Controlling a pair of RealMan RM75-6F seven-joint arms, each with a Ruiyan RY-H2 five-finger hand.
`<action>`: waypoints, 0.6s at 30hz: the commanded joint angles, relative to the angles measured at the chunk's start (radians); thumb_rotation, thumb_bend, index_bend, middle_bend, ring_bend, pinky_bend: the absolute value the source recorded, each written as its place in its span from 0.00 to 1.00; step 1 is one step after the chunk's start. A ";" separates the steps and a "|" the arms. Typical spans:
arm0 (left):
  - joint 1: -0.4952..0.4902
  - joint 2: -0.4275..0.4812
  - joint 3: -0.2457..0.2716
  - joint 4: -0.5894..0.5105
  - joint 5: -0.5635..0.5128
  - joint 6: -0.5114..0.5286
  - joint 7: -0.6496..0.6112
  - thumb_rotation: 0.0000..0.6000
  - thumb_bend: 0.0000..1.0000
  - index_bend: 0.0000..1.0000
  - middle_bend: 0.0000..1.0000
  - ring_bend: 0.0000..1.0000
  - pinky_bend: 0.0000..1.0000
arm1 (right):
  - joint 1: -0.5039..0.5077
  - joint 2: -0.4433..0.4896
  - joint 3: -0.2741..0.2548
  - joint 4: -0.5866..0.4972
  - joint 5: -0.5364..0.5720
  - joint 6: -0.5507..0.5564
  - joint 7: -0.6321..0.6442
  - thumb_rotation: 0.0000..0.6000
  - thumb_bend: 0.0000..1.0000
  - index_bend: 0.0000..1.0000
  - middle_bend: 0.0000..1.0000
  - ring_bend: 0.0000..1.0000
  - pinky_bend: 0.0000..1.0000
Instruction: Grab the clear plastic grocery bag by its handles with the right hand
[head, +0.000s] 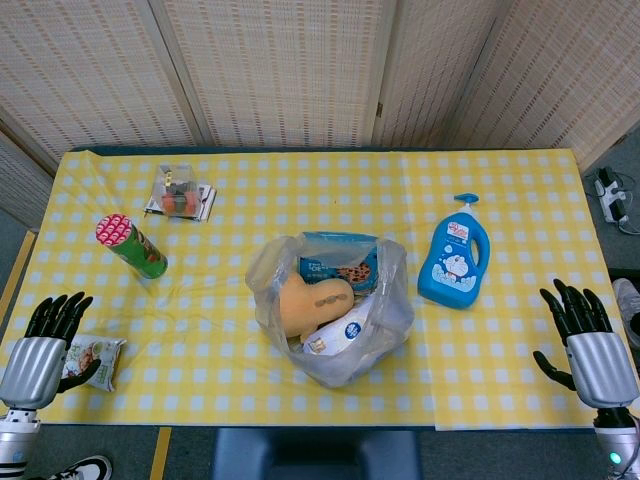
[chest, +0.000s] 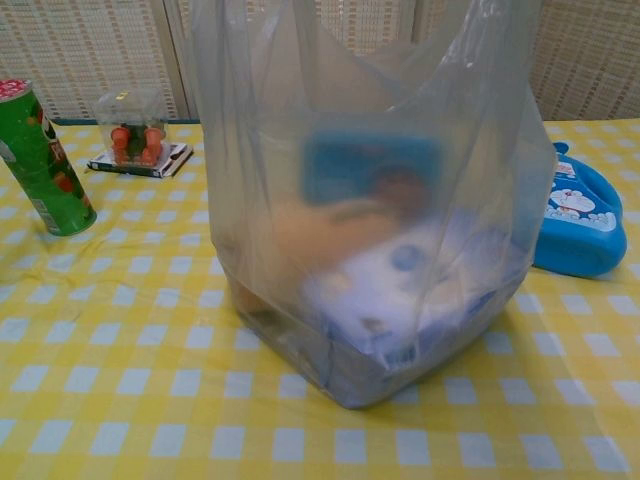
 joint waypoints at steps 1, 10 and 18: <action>-0.001 0.001 0.001 -0.004 -0.002 -0.003 0.001 1.00 0.25 0.00 0.09 0.03 0.00 | -0.002 0.001 0.002 0.003 0.004 0.000 0.004 1.00 0.28 0.00 0.00 0.00 0.00; -0.006 0.012 -0.002 -0.010 -0.009 -0.009 -0.024 1.00 0.25 0.00 0.09 0.03 0.00 | 0.017 0.004 -0.041 0.017 -0.098 -0.011 0.120 1.00 0.28 0.00 0.00 0.00 0.00; -0.005 0.018 0.004 -0.011 0.009 0.001 -0.049 1.00 0.25 0.00 0.09 0.03 0.00 | 0.125 0.026 -0.054 0.033 -0.286 -0.001 0.326 1.00 0.28 0.00 0.00 0.00 0.00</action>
